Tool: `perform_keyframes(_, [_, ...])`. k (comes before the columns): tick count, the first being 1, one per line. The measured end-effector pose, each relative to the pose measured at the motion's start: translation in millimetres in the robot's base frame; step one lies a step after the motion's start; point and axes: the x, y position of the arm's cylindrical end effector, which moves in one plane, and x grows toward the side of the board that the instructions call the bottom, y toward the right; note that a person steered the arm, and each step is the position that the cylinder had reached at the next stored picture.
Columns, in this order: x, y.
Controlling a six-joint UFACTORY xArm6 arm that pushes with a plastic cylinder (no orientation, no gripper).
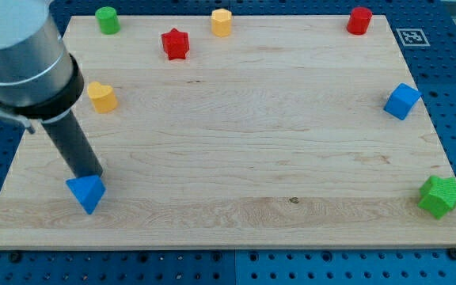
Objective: Move the green star to the bottom center of the board
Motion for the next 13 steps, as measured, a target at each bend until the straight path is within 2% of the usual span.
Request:
perform_keyframes(2, [-15.4, -32.1])
perform_keyframes(3, [-28.7, -32.1])
perform_keyframes(6, [-33.4, -28.5])
perform_keyframes(10, [-76.2, 64.4])
perform_keyframes(11, [-80.3, 141.2])
perform_keyframes(13, [-77.2, 337.4])
